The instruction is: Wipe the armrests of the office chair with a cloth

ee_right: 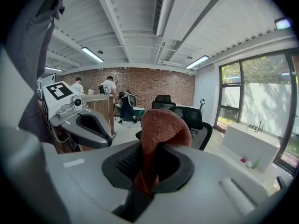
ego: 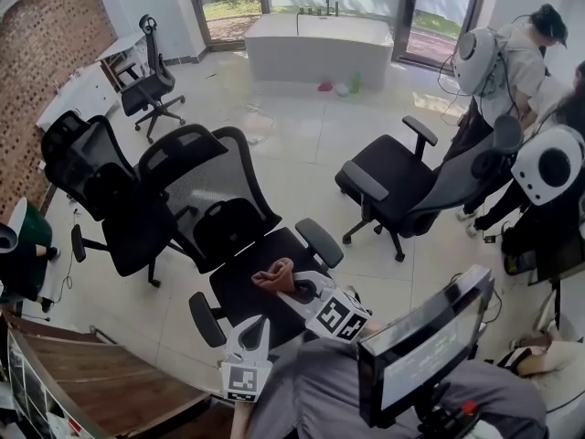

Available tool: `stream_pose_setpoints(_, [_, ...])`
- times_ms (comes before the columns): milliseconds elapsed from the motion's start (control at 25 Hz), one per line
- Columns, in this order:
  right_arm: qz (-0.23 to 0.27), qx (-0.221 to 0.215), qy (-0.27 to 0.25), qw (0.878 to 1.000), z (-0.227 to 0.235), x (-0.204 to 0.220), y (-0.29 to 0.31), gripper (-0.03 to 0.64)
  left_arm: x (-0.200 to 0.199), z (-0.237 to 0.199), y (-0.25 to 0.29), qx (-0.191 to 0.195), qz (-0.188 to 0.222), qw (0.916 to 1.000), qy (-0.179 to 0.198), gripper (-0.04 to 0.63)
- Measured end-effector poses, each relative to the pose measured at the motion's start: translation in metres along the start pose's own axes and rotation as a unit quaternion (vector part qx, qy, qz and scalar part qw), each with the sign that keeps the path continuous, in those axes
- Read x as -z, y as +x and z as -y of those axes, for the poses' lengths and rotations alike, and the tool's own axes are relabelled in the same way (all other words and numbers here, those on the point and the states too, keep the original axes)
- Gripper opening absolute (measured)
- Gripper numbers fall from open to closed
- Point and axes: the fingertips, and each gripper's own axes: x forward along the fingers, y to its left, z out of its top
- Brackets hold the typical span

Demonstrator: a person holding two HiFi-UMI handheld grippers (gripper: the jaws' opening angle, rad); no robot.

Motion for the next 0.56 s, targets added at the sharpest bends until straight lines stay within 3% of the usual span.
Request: stream_pose_setpoints(560, [-0.003, -0.004, 0.0, 1.0, 0.0017, 0.0055, -0.005, 0.044, 0.0038, 0.005, 0.0024, -0.002, -0.007, 1.0, 0.002, 0.015])
